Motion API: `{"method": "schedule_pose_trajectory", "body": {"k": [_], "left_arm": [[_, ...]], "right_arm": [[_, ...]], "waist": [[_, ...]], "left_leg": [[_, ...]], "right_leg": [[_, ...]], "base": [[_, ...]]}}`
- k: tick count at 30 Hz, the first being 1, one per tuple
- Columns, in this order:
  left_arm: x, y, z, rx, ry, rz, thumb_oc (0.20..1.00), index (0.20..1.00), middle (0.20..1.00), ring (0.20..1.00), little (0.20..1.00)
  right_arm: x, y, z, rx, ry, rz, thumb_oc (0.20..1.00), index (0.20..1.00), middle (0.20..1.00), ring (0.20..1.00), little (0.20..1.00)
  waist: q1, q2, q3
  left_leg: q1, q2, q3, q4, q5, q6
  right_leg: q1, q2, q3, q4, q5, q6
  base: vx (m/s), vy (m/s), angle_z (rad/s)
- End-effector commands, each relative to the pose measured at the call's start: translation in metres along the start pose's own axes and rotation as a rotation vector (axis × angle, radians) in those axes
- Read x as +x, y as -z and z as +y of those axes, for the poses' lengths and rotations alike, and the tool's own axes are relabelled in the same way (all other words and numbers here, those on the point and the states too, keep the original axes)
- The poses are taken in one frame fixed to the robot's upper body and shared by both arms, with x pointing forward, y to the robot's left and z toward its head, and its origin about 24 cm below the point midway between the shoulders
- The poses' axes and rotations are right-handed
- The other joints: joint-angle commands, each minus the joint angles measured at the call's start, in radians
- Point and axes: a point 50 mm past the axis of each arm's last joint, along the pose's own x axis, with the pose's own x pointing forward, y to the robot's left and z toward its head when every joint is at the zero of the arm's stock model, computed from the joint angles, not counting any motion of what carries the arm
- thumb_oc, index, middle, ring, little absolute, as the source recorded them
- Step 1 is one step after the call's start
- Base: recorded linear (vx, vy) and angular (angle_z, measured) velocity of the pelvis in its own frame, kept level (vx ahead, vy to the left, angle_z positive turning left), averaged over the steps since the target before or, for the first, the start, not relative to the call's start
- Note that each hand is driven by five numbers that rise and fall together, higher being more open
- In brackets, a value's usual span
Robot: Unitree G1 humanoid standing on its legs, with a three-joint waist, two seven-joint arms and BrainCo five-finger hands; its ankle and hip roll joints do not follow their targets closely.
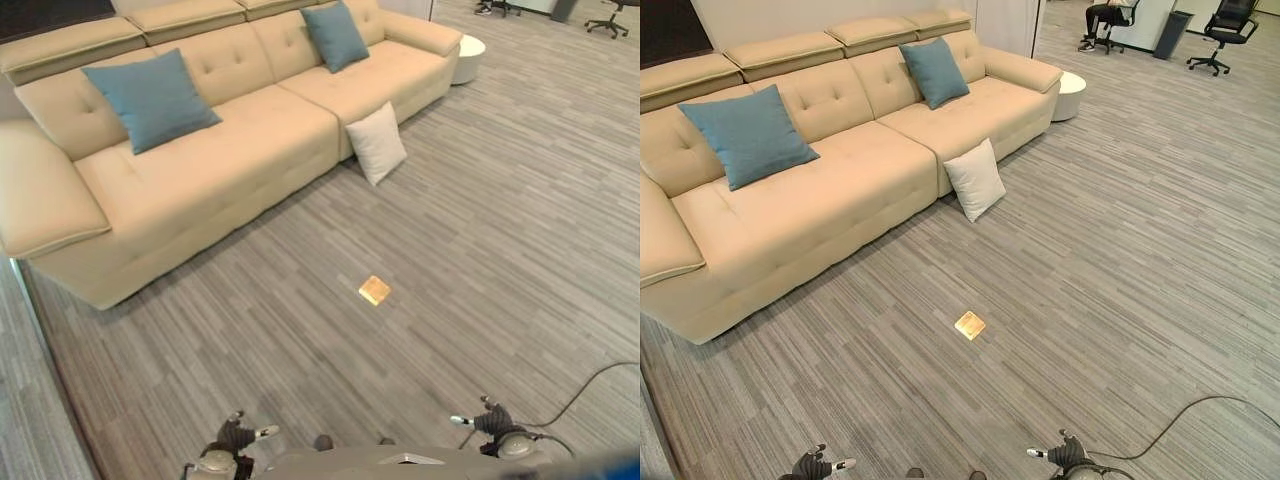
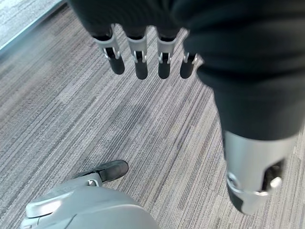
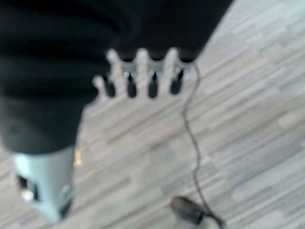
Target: Pick up all the scattered cushions and arrange them neatly on the sofa.
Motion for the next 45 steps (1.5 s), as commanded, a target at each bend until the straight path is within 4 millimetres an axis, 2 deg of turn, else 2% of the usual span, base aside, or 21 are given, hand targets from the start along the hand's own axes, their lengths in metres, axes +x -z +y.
{"method": "schedule_pose_trajectory", "body": {"k": [1,10,24,26,30,33,35,39,40,41,43,44,45], "left_arm": [[0.004,-0.01,-0.003,-0.003,-0.004,0.003,1.0,1.0,1.0,1.0,1.0],[0.003,-0.005,-0.006,0.036,0.007,0.033,1.0,1.0,1.0,1.0,1.0],[0.003,-0.001,0.0,0.023,-0.016,0.048,1.0,1.0,1.0,1.0,1.0],[0.004,-0.004,0.004,0.011,-0.03,0.04,1.0,1.0,1.0,1.0,1.0],[0.006,-0.011,0.006,0.024,-0.036,0.024,1.0,1.0,1.0,1.0,1.0],[0.007,-0.018,0.007,0.02,-0.04,0.004,1.0,1.0,1.0,1.0,1.0],[0.007,-0.018,0.007,0.016,-0.04,0.005,1.0,1.0,1.0,1.0,1.0],[0.007,-0.016,0.008,0.001,-0.037,0.015,1.0,1.0,1.0,1.0,1.0],[0.007,-0.015,0.007,0.008,-0.033,0.017,1.0,1.0,1.0,1.0,1.0],[0.007,-0.018,0.005,0.038,-0.025,0.005,1.0,1.0,1.0,1.0,1.0],[0.007,-0.018,0.003,0.045,-0.017,0.002,1.0,1.0,1.0,1.0,1.0],[0.007,-0.019,0.002,0.053,-0.007,-0.003,1.0,1.0,1.0,1.0,1.0],[0.008,-0.026,0.0,0.063,0.007,-0.028,1.0,1.0,1.0,1.0,1.0]], "right_arm": [[0.003,-0.009,-0.002,-0.006,0.013,-0.016,1.0,1.0,1.0,1.0,1.0],[0.002,-0.005,0.0,-0.001,0.006,0.001,1.0,1.0,1.0,1.0,1.0],[0.004,-0.016,0.001,-0.018,0.006,-0.021,1.0,1.0,1.0,1.0,1.0],[0.005,-0.021,-0.003,-0.005,0.021,-0.023,1.0,1.0,1.0,1.0,1.0],[0.007,-0.026,-0.008,0.001,0.037,-0.032,1.0,1.0,1.0,1.0,1.0],[0.008,-0.034,-0.011,0.011,0.048,-0.059,1.0,1.0,1.0,1.0,1.0],[0.008,-0.036,-0.013,0.011,0.056,-0.069,1.0,1.0,1.0,1.0,1.0],[0.009,-0.04,-0.016,-0.008,0.062,-0.082,1.0,1.0,1.0,1.0,1.0],[0.008,-0.038,-0.016,-0.007,0.06,-0.075,1.0,1.0,1.0,1.0,1.0],[0.008,-0.034,-0.015,-0.007,0.06,-0.068,1.0,1.0,1.0,1.0,1.0],[0.008,-0.03,-0.015,-0.002,0.057,-0.056,1.0,1.0,1.0,1.0,1.0],[0.007,-0.029,-0.016,0.014,0.059,-0.059,1.0,1.0,1.0,1.0,1.0],[0.007,-0.029,-0.017,0.025,0.062,-0.06,1.0,1.0,1.0,1.0,1.0]], "waist": [[0.003,-0.02,-0.003],[0.007,-0.02,-0.004],[0.011,-0.031,0.016],[0.013,-0.028,0.041],[0.007,-0.018,0.074],[0.01,-0.009,0.094],[0.015,-0.014,0.091],[0.023,-0.018,0.087],[0.019,-0.021,0.087],[0.007,-0.023,0.082],[0.006,-0.024,0.075],[0.0,-0.025,0.07],[0.009,-0.036,0.089]], "left_leg": [[0.018,-0.003,-0.064,0.003,-0.078,-0.021],[0.027,-0.004,-0.063,0.003,-0.088,-0.017],[0.002,-0.016,-0.048,0.058,-0.122,0.005],[-0.039,-0.034,-0.054,0.105,-0.135,0.023],[-0.044,-0.034,-0.059,0.122,-0.144,0.038],[-0.04,-0.031,-0.054,0.131,-0.154,0.042],[-0.023,-0.035,-0.048,0.121,-0.163,0.039],[0.016,-0.02,-0.033,0.092,-0.178,0.026],[0.025,-0.019,-0.046,0.097,-0.184,0.018],[0.04,-0.011,-0.059,0.101,-0.196,0.009],[0.045,-0.002,-0.065,0.104,-0.201,0.0],[0.031,0.017,-0.073,0.177,-0.189,-0.029],[-0.048,0.031,-0.059,0.345,-0.129,-0.064]], "right_leg": [[-0.009,-0.072,-0.004,0.043,-0.024,0.1],[-0.002,-0.074,0.005,0.029,-0.02,0.103],[-0.038,-0.082,0.055,0.068,-0.019,0.109],[-0.102,-0.089,0.064,0.161,-0.03,0.119],[-0.183,-0.09,0.056,0.313,-0.022,0.135],[-0.237,-0.101,0.012,0.386,-0.017,0.136],[-0.227,-0.115,-0.038,0.323,-0.022,0.128],[-0.271,-0.118,-0.143,0.227,0.016,0.116],[-0.256,-0.116,-0.146,0.204,0.009,0.117],[-0.247,-0.093,-0.116,0.201,0.001,0.105],[-0.243,-0.081,-0.102,0.196,0.001,0.097],[-0.211,-0.06,-0.095,0.17,-0.009,0.075],[-0.169,-0.051,-0.084,0.142,-0.016,0.051]], "base": [[0.03,0.012,-0.05],[0.04,0.015,-0.04],[0.02,0.027,-0.11],[-0.06,0.105,-0.12],[-0.04,0.056,-0.24],[0.04,0.018,-0.12],[0.14,-0.042,-0.14],[0.18,-0.105,-0.28],[0.3,-0.163,-0.27],[0.33,-0.19,-0.11],[0.24,-0.171,0.16],[0.2,-0.255,0.18],[0.22,-0.332,0.34]]}}
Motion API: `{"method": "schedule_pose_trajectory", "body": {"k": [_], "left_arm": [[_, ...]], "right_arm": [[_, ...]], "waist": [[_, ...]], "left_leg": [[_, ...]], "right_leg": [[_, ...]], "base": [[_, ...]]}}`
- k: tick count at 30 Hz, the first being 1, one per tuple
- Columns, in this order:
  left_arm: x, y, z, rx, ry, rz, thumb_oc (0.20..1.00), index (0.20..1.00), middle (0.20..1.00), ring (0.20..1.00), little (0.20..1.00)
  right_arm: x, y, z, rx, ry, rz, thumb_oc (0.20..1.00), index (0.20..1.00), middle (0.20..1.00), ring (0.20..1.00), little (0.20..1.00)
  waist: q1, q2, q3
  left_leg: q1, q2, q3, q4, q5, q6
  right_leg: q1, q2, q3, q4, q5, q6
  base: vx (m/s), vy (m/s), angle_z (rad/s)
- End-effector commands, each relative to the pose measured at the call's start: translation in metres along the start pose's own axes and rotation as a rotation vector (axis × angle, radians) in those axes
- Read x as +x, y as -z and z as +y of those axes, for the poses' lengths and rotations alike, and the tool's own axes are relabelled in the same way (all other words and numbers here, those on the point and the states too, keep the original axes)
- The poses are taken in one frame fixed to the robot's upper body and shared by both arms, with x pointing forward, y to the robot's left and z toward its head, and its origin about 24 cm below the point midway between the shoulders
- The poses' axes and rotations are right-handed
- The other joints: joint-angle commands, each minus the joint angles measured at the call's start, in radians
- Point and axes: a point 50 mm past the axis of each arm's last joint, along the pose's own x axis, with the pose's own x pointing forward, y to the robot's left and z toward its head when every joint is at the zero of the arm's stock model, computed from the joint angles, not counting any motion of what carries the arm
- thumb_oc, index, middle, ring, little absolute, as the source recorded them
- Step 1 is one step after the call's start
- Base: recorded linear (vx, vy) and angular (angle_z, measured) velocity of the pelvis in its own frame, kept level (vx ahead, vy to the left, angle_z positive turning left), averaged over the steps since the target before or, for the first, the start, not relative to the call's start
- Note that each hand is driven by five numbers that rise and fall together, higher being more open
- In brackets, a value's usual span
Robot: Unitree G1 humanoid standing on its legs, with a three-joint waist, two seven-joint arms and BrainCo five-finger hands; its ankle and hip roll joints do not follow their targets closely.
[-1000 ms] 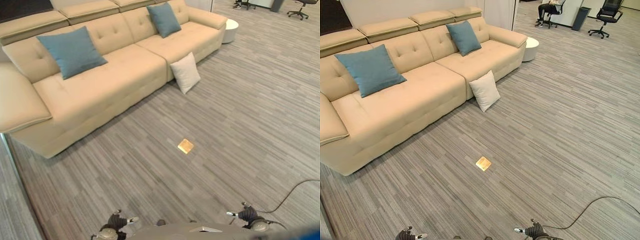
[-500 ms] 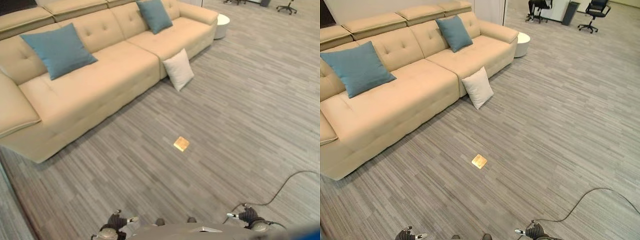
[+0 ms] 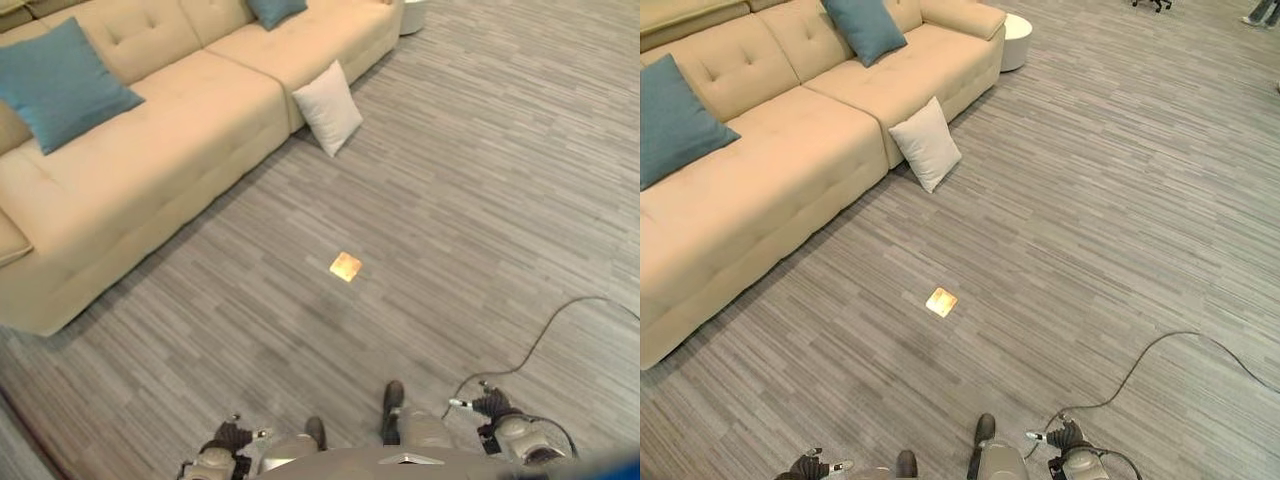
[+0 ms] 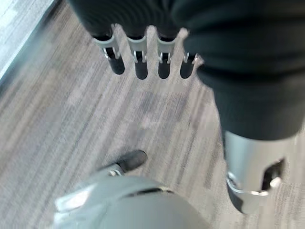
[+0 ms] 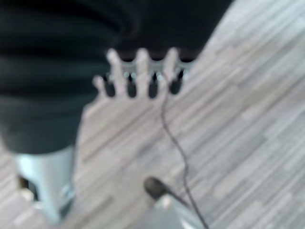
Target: Pick up all the scattered cushions and arrange them neatly on the sofa.
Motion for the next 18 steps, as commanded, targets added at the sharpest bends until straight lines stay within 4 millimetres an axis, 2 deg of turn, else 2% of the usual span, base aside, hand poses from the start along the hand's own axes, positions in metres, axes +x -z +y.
{"method": "schedule_pose_trajectory", "body": {"k": [1,3,7,8,9,10,11,12,14,15,16,17,18], "left_arm": [[0.004,-0.03,-0.002,0.041,0.01,-0.086,1.0,1.0,1.0,1.0,1.0],[0.005,-0.036,-0.002,0.034,0.006,-0.102,1.0,1.0,1.0,1.0,1.0],[0.005,-0.04,-0.003,0.029,0.006,-0.113,1.0,1.0,1.0,1.0,1.0],[0.005,-0.041,-0.005,0.036,0.011,-0.116,1.0,1.0,1.0,1.0,1.0],[0.005,-0.04,-0.005,0.046,0.016,-0.116,1.0,1.0,1.0,1.0,1.0],[0.005,-0.038,-0.006,0.051,0.019,-0.113,1.0,1.0,1.0,1.0,1.0],[0.005,-0.038,-0.006,0.055,0.019,-0.113,1.0,1.0,1.0,1.0,1.0],[0.004,-0.037,-0.006,0.054,0.018,-0.109,1.0,1.0,1.0,1.0,1.0],[0.004,-0.028,-0.004,0.051,0.014,-0.082,1.0,1.0,1.0,1.0,1.0],[0.003,-0.023,-0.004,0.049,0.014,-0.066,1.0,1.0,1.0,1.0,1.0],[0.003,-0.02,-0.003,0.051,0.014,-0.056,1.0,1.0,1.0,1.0,1.0],[0.003,-0.02,-0.003,0.051,0.015,-0.056,1.0,1.0,1.0,1.0,1.0],[0.004,-0.023,0.0,0.041,0.003,-0.062,1.0,1.0,1.0,1.0,1.0]], "right_arm": [[0.004,-0.015,-0.013,0.016,0.05,-0.055,1.0,1.0,1.0,1.0,1.0],[0.004,-0.018,-0.015,0.033,0.06,-0.059,1.0,1.0,1.0,1.0,1.0],[0.004,-0.019,-0.015,0.049,0.062,-0.059,1.0,1.0,1.0,1.0,1.0],[0.004,-0.02,-0.016,0.051,0.066,-0.064,1.0,1.0,1.0,1.0,1.0],[0.004,-0.019,-0.015,0.049,0.064,-0.068,1.0,1.0,1.0,1.0,1.0],[0.004,-0.019,-0.015,0.045,0.065,-0.07,1.0,1.0,1.0,1.0,1.0],[0.004,-0.022,-0.016,0.049,0.07,-0.077,1.0,1.0,1.0,1.0,1.0],[0.004,-0.024,-0.015,0.052,0.065,-0.08,1.0,1.0,1.0,1.0,1.0],[0.004,-0.022,-0.01,0.044,0.046,-0.08,1.0,1.0,1.0,1.0,1.0],[0.003,-0.02,-0.008,0.04,0.043,-0.075,1.0,1.0,1.0,1.0,1.0],[0.003,-0.022,-0.004,0.051,0.025,-0.08,1.0,1.0,1.0,1.0,1.0],[0.003,-0.022,-0.005,0.051,0.025,-0.08,1.0,1.0,1.0,1.0,1.0],[0.004,-0.03,-0.003,0.047,0.016,-0.098,1.0,1.0,1.0,1.0,1.0]], "waist": [[0.007,-0.025,0.034],[0.018,-0.037,0.053],[0.026,-0.048,0.059],[0.035,-0.051,0.062],[0.037,-0.053,0.051],[0.042,-0.051,0.048],[0.065,-0.035,0.041],[0.077,-0.039,0.04],[0.08,-0.04,0.019],[0.081,-0.042,0.007],[0.094,-0.044,-0.002],[0.094,-0.044,-0.005],[0.092,-0.026,0.01]], "left_leg": [[-0.129,-0.027,-0.108,0.383,0.005,-0.041],[-0.206,-0.015,-0.102,0.504,0.038,-0.037],[-0.267,-0.028,-0.086,0.507,0.017,-0.02],[-0.299,-0.044,-0.083,0.484,-0.004,-0.013],[-0.315,-0.067,-0.085,0.39,-0.02,-0.006],[-0.335,-0.08,-0.081,0.326,-0.003,-0.004],[-0.376,-0.087,-0.081,0.214,0.07,-0.012],[-0.39,-0.09,-0.088,0.206,0.084,-0.019],[-0.34,-0.098,-0.103,0.163,0.072,-0.005],[-0.326,-0.106,-0.105,0.161,0.066,0.002],[-0.293,-0.113,-0.094,0.165,0.036,0.022],[-0.295,-0.112,-0.094,0.164,0.038,0.022],[-0.231,-0.115,-0.087,0.167,-0.003,0.058]], "right_leg": [[0.051,0.019,0.071,-0.026,-0.059,0.038],[0.087,0.025,0.068,-0.048,-0.075,0.015],[0.117,0.026,0.068,-0.071,-0.087,0.011],[0.139,0.031,0.074,-0.083,-0.097,0.015],[0.143,0.03,0.077,-0.088,-0.108,0.025],[0.161,0.035,0.079,-0.093,-0.121,0.028],[0.193,0.065,0.093,-0.098,-0.143,0.03],[0.212,0.066,0.106,-0.094,-0.154,0.033],[0.218,0.062,0.12,-0.073,-0.171,0.039],[0.215,0.052,0.118,-0.047,-0.174,0.048],[0.204,0.03,0.126,0.049,-0.174,0.077],[0.201,0.03,0.126,0.049,-0.173,0.077],[0.114,-0.016,0.111,0.272,-0.099,0.128]], "base": [[0.08,-0.244,0.28],[0.09,-0.158,0.25],[0.12,-0.058,-0.03],[0.24,-0.002,0.09],[0.34,0.016,0.27],[0.43,0.077,0.29],[0.41,0.083,0.18],[0.41,0.107,-0.15],[0.32,0.122,-0.55],[0.42,0.23,-0.86],[0.31,0.193,-0.77],[0.39,0.287,-0.75],[0.26,0.2,-0.53]]}}
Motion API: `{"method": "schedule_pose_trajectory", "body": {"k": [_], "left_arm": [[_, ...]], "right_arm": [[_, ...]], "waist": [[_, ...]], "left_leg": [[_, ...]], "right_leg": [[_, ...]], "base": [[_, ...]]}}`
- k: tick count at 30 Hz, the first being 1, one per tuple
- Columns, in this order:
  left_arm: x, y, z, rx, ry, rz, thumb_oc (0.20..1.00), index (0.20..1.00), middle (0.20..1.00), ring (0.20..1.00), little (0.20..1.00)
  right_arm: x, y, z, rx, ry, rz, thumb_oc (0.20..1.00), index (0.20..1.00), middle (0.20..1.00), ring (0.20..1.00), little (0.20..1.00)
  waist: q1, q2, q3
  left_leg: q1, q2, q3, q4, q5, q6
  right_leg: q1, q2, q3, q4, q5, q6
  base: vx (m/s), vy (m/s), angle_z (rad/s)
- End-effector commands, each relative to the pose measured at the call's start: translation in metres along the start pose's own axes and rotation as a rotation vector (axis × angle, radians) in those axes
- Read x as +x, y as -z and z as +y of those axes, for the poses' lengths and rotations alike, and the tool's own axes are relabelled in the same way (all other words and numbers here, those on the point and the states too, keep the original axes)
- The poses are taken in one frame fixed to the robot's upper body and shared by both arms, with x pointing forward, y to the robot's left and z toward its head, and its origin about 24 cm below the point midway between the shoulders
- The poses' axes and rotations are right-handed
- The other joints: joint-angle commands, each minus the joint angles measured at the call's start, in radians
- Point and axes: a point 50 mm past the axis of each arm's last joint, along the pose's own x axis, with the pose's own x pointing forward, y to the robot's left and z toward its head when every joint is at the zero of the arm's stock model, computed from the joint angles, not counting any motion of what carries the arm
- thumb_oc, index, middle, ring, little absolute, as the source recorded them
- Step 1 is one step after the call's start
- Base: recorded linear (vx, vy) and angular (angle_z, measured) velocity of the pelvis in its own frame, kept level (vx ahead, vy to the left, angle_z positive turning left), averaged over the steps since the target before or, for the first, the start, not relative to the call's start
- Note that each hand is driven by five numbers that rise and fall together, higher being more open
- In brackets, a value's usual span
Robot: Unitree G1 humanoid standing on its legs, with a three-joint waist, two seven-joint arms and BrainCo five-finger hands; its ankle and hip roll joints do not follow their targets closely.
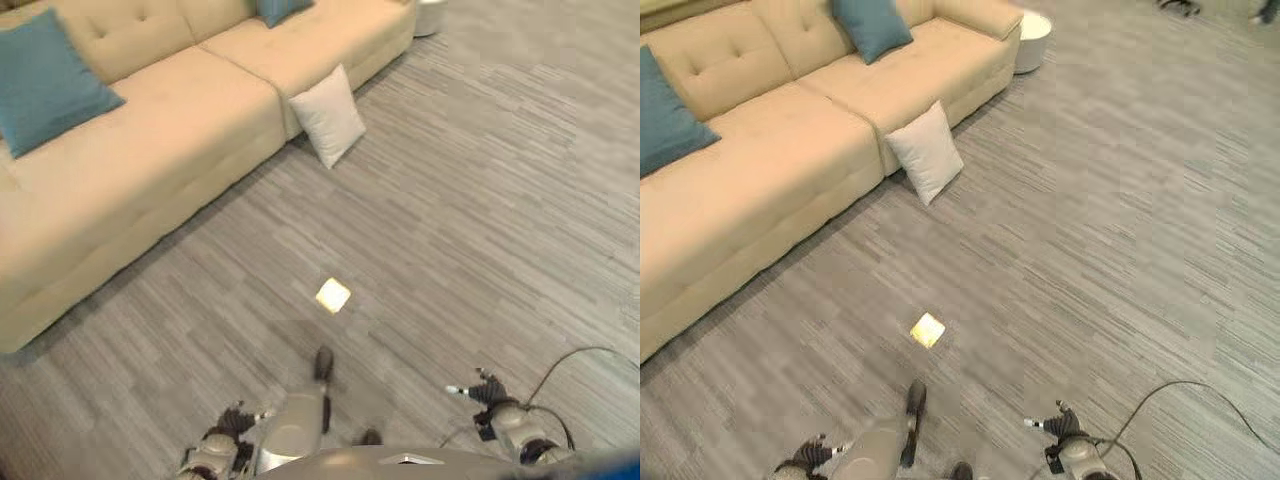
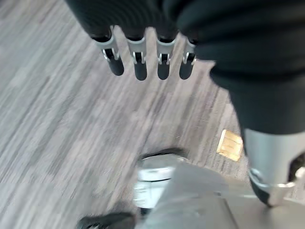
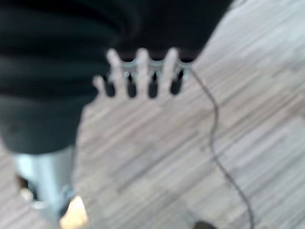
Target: Pick up all the scattered cushions and arrange them neatly on the sofa.
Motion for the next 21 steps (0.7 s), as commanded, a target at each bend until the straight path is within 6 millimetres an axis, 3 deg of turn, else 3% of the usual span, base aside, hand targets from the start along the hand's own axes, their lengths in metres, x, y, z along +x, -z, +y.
{"method": "schedule_pose_trajectory", "body": {"k": [1,2,5,7,9,11,14,15,18,21], "left_arm": [[0.003,-0.021,0.001,0.035,-0.002,-0.06,1.0,1.0,1.0,1.0,1.0],[0.004,-0.022,0.002,0.037,-0.007,-0.065,1.0,1.0,1.0,1.0,1.0],[0.004,-0.026,0.004,0.029,-0.013,-0.079,1.0,1.0,1.0,1.0,1.0],[0.005,-0.031,0.006,0.022,-0.02,-0.092,1.0,1.0,1.0,1.0,1.0],[0.005,-0.033,0.004,0.028,-0.019,-0.101,1.0,1.0,1.0,1.0,1.0],[0.005,-0.036,0.002,0.036,-0.006,-0.109,1.0,1.0,1.0,1.0,1.0],[0.004,-0.03,-0.001,0.054,0.001,-0.095,1.0,1.0,1.0,1.0,1.0],[0.004,-0.027,-0.003,0.058,0.006,-0.086,1.0,1.0,1.0,1.0,1.0],[0.003,-0.026,-0.009,0.059,0.029,-0.081,1.0,1.0,1.0,1.0,1.0],[0.004,-0.032,-0.01,0.05,0.028,-0.093,1.0,1.0,1.0,1.0,1.0]], "right_arm": [[0.005,-0.034,-0.011,0.01,0.023,-0.11,1.0,1.0,1.0,1.0,1.0],[0.005,-0.037,-0.011,0.013,0.02,-0.12,1.0,1.0,1.0,1.0,1.0],[0.005,-0.04,-0.01,0.015,0.019,-0.131,1.0,1.0,1.0,1.0,1.0],[0.005,-0.044,-0.011,0.015,0.021,-0.146,1.0,1.0,1.0,1.0,1.0],[0.006,-0.048,-0.014,0.011,0.032,-0.158,1.0,1.0,1.0,1.0,1.0],[0.006,-0.046,-0.016,0.006,0.038,-0.148,1.0,1.0,1.0,1.0,1.0],[0.006,-0.042,-0.017,0.005,0.038,-0.139,1.0,1.0,1.0,1.0,1.0],[0.006,-0.04,-0.017,0.0,0.037,-0.135,1.0,1.0,1.0,1.0,1.0],[0.005,-0.037,-0.02,0.018,0.048,-0.136,1.0,1.0,1.0,1.0,1.0],[0.006,-0.038,-0.024,0.032,0.06,-0.137,1.0,1.0,1.0,1.0,1.0]], "waist": [[0.017,0.025,0.022],[0.013,0.036,0.026],[-0.001,0.051,0.029],[-0.018,0.055,0.028],[-0.027,0.052,0.031],[-0.05,0.051,0.032],[-0.055,0.041,0.014],[-0.057,0.042,0.005],[-0.057,0.045,0.003],[-0.04,0.014,0.025]], "left_leg": [[0.05,0.0,-0.023,0.092,-0.159,-0.03],[0.07,0.006,-0.025,0.088,-0.168,-0.023],[0.119,0.009,-0.039,0.074,-0.189,-0.016],[0.181,0.014,-0.049,0.041,-0.212,-0.027],[0.23,0.023,-0.05,0.015,-0.232,-0.04],[0.285,0.036,-0.067,-0.013,-0.248,-0.062],[0.307,0.039,-0.076,-0.005,-0.262,-0.073],[0.318,0.053,-0.078,0.003,-0.257,-0.083],[0.261,0.118,-0.084,0.181,-0.138,-0.152],[0.146,0.131,-0.065,0.37,-0.074,-0.153]], "right_leg": [[-0.174,-0.047,0.034,0.269,0.193,0.106],[-0.208,-0.055,0.025,0.33,0.208,0.106],[-0.262,-0.068,-0.005,0.359,0.204,0.094],[-0.304,-0.079,-0.073,0.226,0.17,0.074],[-0.33,-0.095,-0.126,0.078,0.203,0.078],[-0.357,-0.086,-0.1,-0.045,0.25,0.104],[-0.331,-0.074,-0.074,-0.067,0.262,0.093],[-0.321,-0.067,-0.074,-0.065,0.263,0.081],[-0.243,-0.016,-0.07,-0.099,0.237,0.034],[-0.173,-0.003,-0.06,-0.138,0.202,-0.004]], "base": [[0.33,0.242,-0.44],[0.14,0.087,-0.19],[0.25,0.066,0.2],[0.4,-0.053,0.16],[0.36,-0.14,0.03],[0.38,-0.151,-0.03],[0.34,-0.151,0.27],[0.3,-0.202,0.37],[0.29,-0.293,0.41],[0.17,-0.224,-0.05]]}}
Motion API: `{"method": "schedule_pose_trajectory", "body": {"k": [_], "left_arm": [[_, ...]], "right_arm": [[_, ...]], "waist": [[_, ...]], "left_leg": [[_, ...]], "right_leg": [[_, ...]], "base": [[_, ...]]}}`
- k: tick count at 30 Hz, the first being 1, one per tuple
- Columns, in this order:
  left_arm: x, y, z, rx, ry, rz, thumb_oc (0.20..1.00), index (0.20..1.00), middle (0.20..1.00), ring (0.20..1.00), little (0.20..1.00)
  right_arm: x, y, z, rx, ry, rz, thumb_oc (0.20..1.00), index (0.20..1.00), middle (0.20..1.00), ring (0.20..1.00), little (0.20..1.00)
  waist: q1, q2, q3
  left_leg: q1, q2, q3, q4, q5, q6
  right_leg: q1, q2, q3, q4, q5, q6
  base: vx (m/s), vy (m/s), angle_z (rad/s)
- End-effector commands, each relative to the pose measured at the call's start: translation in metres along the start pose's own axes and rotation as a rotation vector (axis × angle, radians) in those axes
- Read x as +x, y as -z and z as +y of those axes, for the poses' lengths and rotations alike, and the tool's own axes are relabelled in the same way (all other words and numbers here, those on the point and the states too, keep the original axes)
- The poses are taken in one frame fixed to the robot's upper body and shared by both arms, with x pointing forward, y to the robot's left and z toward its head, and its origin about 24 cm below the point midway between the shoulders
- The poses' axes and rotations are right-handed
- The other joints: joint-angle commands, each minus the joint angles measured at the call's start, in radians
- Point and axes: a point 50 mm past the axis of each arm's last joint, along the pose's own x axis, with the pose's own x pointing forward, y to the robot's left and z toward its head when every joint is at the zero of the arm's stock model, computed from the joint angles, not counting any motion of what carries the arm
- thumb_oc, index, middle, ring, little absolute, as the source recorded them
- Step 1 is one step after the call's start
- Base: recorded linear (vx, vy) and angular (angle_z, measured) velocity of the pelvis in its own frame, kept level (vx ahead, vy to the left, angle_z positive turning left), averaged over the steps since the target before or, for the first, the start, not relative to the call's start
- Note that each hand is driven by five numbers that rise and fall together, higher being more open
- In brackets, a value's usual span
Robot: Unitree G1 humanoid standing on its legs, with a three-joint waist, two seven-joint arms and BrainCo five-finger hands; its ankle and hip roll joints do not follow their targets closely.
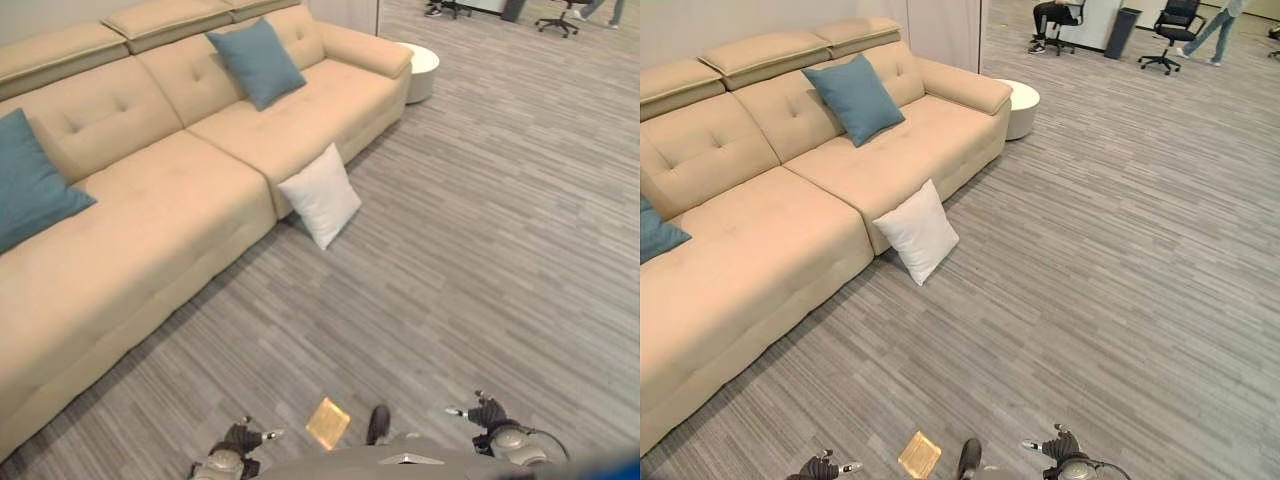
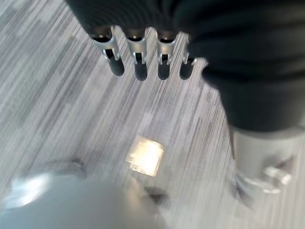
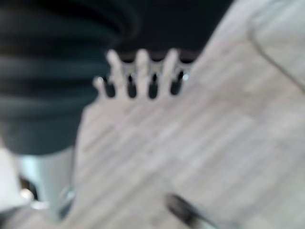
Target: Pick up all the scattered cushions and arrange them neatly on the sofa.
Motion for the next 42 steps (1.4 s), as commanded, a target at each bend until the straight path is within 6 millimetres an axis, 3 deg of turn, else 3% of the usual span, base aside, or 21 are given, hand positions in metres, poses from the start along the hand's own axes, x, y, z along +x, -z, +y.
{"method": "schedule_pose_trajectory", "body": {"k": [1,6,7,8,9,10,14,17,18,19,22,24,25,28,31,33,34,36,37,40,42], "left_arm": [[0.005,-0.036,0.005,0.04,-0.009,-0.101,1.0,1.0,1.0,1.0,1.0],[0.005,-0.043,-0.001,0.046,0.006,-0.124,1.0,1.0,1.0,1.0,1.0],[0.005,-0.043,-0.001,0.051,0.005,-0.123,1.0,1.0,1.0,1.0,1.0],[0.005,-0.04,-0.003,0.06,0.009,-0.113,1.0,1.0,1.0,1.0,1.0],[0.005,-0.04,-0.003,0.06,0.009,-0.113,1.0,1.0,1.0,1.0,1.0],[0.005,-0.036,-0.003,0.053,0.01,-0.1,1.0,1.0,1.0,1.0,1.0],[0.003,-0.02,-0.001,0.022,0.002,-0.049,1.0,1.0,1.0,1.0,1.0],[0.003,-0.009,0.007,0.017,-0.011,-0.007,1.0,1.0,1.0,1.0,1.0],[0.003,-0.011,0.009,0.01,-0.017,-0.014,1.0,1.0,1.0,1.0,1.0],[0.004,-0.013,0.01,0.009,-0.022,-0.018,1.0,1.0,1.0,1.0,1.0],[0.004,-0.015,0.012,-0.017,-0.029,-0.025,1.0,1.0,1.0,1.0,1.0],[0.004,-0.02,0.012,-0.052,-0.032,-0.044,1.0,1.0,1.0,1.0,1.0],[0.005,-0.027,0.01,-0.06,-0.027,-0.069,1.0,1.0,1.0,1.0,1.0],[0.005,-0.036,0.008,-0.065,-0.027,-0.101,1.0,1.0,1.0,1.0,1.0],[0.006,-0.037,0.008,-0.049,-0.027,-0.101,1.0,1.0,1.0,1.0,1.0],[0.005,-0.034,0.005,-0.036,-0.022,-0.093,1.0,1.0,1.0,1.0,1.0],[0.005,-0.033,0.005,-0.034,-0.02,-0.091,1.0,1.0,1.0,1.0,1.0],[0.005,-0.04,0.002,-0.023,-0.006,-0.111,1.0,1.0,1.0,1.0,1.0],[0.006,-0.043,0.001,-0.029,-0.005,-0.122,1.0,1.0,1.0,1.0,1.0],[0.006,-0.045,0.003,-0.05,-0.012,-0.124,1.0,1.0,1.0,1.0,1.0],[0.006,-0.044,0.002,-0.058,-0.008,-0.122,1.0,1.0,1.0,1.0,1.0]], "right_arm": [[0.007,-0.024,-0.019,0.017,0.051,-0.075,1.0,1.0,1.0,1.0,1.0],[0.006,-0.018,-0.023,0.016,0.065,-0.055,1.0,1.0,1.0,1.0,1.0],[0.006,-0.017,-0.023,0.014,0.067,-0.053,1.0,1.0,1.0,1.0,1.0],[0.006,-0.016,-0.022,0.013,0.065,-0.048,1.0,1.0,1.0,1.0,1.0],[0.006,-0.016,-0.022,0.013,0.065,-0.048,1.0,1.0,1.0,1.0,1.0],[0.005,-0.015,-0.02,0.012,0.061,-0.044,1.0,1.0,1.0,1.0,1.0],[0.005,-0.013,-0.015,-0.006,0.043,-0.037,1.0,1.0,1.0,1.0,1.0],[0.004,-0.013,-0.009,-0.008,0.017,-0.032,1.0,1.0,1.0,1.0,1.0],[0.005,-0.018,-0.008,-0.014,0.013,-0.045,1.0,1.0,1.0,1.0,1.0],[0.005,-0.02,-0.008,-0.011,0.011,-0.051,1.0,1.0,1.0,1.0,1.0],[0.005,-0.02,-0.006,0.0,0.006,-0.048,1.0,1.0,1.0,1.0,1.0],[0.005,-0.018,-0.005,0.002,0.003,-0.039,1.0,1.0,1.0,1.0,1.0],[0.005,-0.019,-0.005,-0.003,0.004,-0.04,1.0,1.0,1.0,1.0,1.0],[0.006,-0.02,-0.007,-0.005,0.009,-0.039,1.0,1.0,1.0,1.0,1.0],[0.005,-0.016,-0.008,-0.018,0.011,-0.024,1.0,1.0,1.0,1.0,1.0],[0.004,-0.009,-0.007,-0.029,0.008,-0.01,1.0,1.0,1.0,1.0,1.0],[0.004,-0.007,-0.008,-0.026,0.008,-0.006,1.0,1.0,1.0,1.0,1.0],[0.004,-0.01,-0.01,0.001,0.018,-0.02,1.0,1.0,1.0,1.0,1.0],[0.004,-0.011,-0.011,0.009,0.021,-0.026,1.0,1.0,1.0,1.0,1.0],[0.005,-0.012,-0.012,0.015,0.027,-0.023,1.0,1.0,1.0,1.0,1.0],[0.005,-0.009,-0.013,0.023,0.031,-0.013,1.0,1.0,1.0,1.0,1.0]], "waist": [[-0.008,-0.011,0.106],[0.008,-0.024,0.114],[0.012,-0.021,0.115],[0.025,-0.006,0.111],[0.027,-0.007,0.114],[0.043,0.006,0.111],[0.073,0.011,0.095],[0.086,-0.001,0.067],[0.08,0.013,0.077],[0.075,0.019,0.083],[0.064,0.031,0.091],[0.053,0.036,0.094],[0.045,0.035,0.095],[0.02,0.031,0.103],[0.002,0.028,0.1],[-0.01,0.022,0.083],[-0.012,0.024,0.076],[-0.014,0.019,0.094],[-0.011,0.007,0.104],[0.007,-0.012,0.123],[0.021,-0.019,0.131]], "left_leg": [[-0.04,0.092,-0.021,-0.163,0.176,-0.001],[-0.13,0.032,0.014,-0.287,0.068,0.033],[-0.154,0.014,0.015,-0.326,0.082,0.033],[-0.195,-0.014,0.023,-0.413,0.138,0.032],[-0.189,-0.015,0.024,-0.418,0.139,0.032],[-0.224,-0.037,0.024,-0.472,0.195,0.032],[-0.206,-0.05,-0.008,-0.519,0.212,0.047],[-0.139,-0.05,-0.003,-0.533,0.172,0.085],[-0.11,-0.045,-0.003,-0.528,0.151,0.105],[-0.092,-0.043,-0.01,-0.526,0.139,0.113],[-0.057,-0.038,-0.032,-0.529,0.123,0.122],[-0.017,-0.033,-0.053,-0.548,0.105,0.121],[0.003,-0.029,-0.055,-0.561,0.093,0.115],[0.053,-0.025,-0.079,-0.583,0.068,0.102],[0.111,-0.005,-0.094,-0.594,0.028,0.082],[0.141,0.018,-0.1,-0.586,0.006,0.065],[0.142,0.036,-0.102,-0.569,0.014,0.053],[0.05,0.066,-0.093,-0.351,0.107,0.007],[0.002,0.072,-0.072,-0.277,0.144,0.005],[-0.069,0.093,-0.028,-0.159,0.171,0.012],[-0.116,0.066,-0.02,-0.151,0.129,0.031]], "right_leg": [[0.043,-0.054,0.021,0.05,-0.06,0.138],[0.097,-0.057,0.031,0.017,-0.091,0.151],[0.111,-0.052,0.032,0.008,-0.094,0.155],[0.136,-0.028,0.042,-0.004,-0.104,0.157],[0.139,-0.029,0.043,-0.005,-0.105,0.158],[0.161,-0.003,0.062,-0.008,-0.119,0.157],[0.188,0.017,0.095,0.017,-0.159,0.152],[0.155,-0.019,0.085,0.222,-0.189,0.19],[0.086,-0.049,0.067,0.389,-0.149,0.227],[0.051,-0.062,0.059,0.451,-0.114,0.247],[-0.015,-0.078,0.053,0.519,-0.096,0.246],[-0.048,-0.086,0.038,0.448,-0.116,0.221],[-0.062,-0.099,0.03,0.339,-0.109,0.21],[-0.114,-0.11,0.066,0.158,-0.036,0.225],[-0.128,-0.125,0.058,0.106,0.001,0.242],[-0.112,-0.111,0.068,0.115,0.006,0.225],[-0.101,-0.101,0.07,0.117,0.0,0.216],[-0.046,-0.076,0.071,0.106,-0.022,0.181],[-0.03,-0.077,0.065,0.103,-0.033,0.165],[0.012,-0.073,0.051,0.095,-0.063,0.141],[0.04,-0.067,0.059,0.089,-0.083,0.135]], "base": [[0.18,-0.149,-0.14],[0.2,-0.053,-0.02],[0.26,-0.012,-0.08],[0.2,-0.006,0.0],[0.28,0.016,0.12],[0.15,0.015,0.02],[0.26,0.059,-0.4],[0.4,0.152,-0.67],[0.21,0.112,-0.31],[0.14,0.08,-0.33],[0.19,0.019,0.1],[0.28,-0.085,0.29],[0.37,-0.164,0.28],[0.35,-0.165,-0.04],[0.35,-0.18,0.05],[0.37,-0.201,0.17],[0.4,-0.301,0.3],[0.26,-0.312,0.5],[0.07,-0.159,0.48],[0.14,-0.18,0.13],[0.2,-0.117,0.02]]}}
